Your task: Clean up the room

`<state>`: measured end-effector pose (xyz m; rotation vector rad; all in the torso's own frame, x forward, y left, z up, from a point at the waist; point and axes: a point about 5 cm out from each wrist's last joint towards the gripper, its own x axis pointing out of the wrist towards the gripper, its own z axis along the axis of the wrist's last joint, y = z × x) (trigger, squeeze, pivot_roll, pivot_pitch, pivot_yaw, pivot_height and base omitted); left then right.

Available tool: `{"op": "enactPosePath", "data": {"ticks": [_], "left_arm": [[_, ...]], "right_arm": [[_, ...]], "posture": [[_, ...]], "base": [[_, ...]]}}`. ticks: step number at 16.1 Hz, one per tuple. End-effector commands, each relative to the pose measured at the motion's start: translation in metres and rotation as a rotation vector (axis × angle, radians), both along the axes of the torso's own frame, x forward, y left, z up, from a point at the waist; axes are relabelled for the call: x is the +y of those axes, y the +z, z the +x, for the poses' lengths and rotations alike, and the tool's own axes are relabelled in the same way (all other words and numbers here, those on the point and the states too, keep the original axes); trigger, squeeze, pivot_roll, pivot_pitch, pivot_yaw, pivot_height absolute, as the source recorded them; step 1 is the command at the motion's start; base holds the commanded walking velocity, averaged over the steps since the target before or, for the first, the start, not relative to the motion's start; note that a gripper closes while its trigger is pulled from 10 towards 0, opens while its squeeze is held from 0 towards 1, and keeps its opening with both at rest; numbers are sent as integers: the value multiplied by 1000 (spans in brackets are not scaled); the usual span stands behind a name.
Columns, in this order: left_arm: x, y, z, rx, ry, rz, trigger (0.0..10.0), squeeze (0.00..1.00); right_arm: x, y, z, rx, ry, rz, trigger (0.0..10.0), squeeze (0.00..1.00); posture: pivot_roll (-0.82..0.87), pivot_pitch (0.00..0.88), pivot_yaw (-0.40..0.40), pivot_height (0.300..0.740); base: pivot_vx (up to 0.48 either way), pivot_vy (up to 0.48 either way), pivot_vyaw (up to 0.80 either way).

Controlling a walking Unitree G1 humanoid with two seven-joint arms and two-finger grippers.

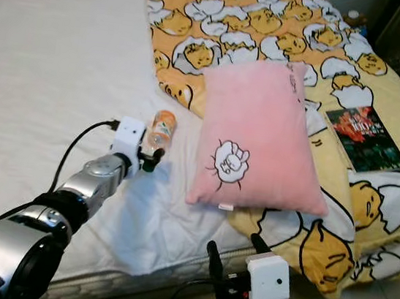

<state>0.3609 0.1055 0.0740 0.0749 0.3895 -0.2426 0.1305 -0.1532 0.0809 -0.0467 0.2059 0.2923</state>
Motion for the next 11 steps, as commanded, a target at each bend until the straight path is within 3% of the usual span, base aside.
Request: {"op": "enactPosePath", "data": {"ticks": [1, 3, 5, 8, 9, 11], "left_arm": [[-3, -2, -1, 13, -20, -10, 10000, 0], [-7, -5, -3, 31, -42, 2, 10000, 0], [-10, -16, -9, 109, -58, 44, 10000, 0], [-23, -25, -17, 183, -131, 73, 10000, 0], [-27, -23, -16, 179, -135, 59, 0, 0], [-27, -19, -13, 173, -107, 26, 0, 0]], "right_arm": [[1, 0, -2, 12, -2, -10, 10000, 0], [3, -1, -3, 16, 5, -8, 10000, 0], [5, 0, -3, 16, 6, -5, 10000, 0], [8, 0, 1, 6, 1, 2, 10000, 0], [9, 0, 5, -2, -5, 5, 10000, 0], [11, 0, 9, -13, -9, 8, 10000, 0]], "posture": [[-264, 174, 72, 740], [-265, 178, 75, 740], [-263, 184, 77, 740], [-260, 179, 90, 740], [-260, 172, 94, 740], [-262, 166, 100, 740]], "base": [[0, 0, 0], [0, 0, 0], [0, 0, 0], [0, 0, 0], [0, 0, 0], [0, 0, 0]]}}
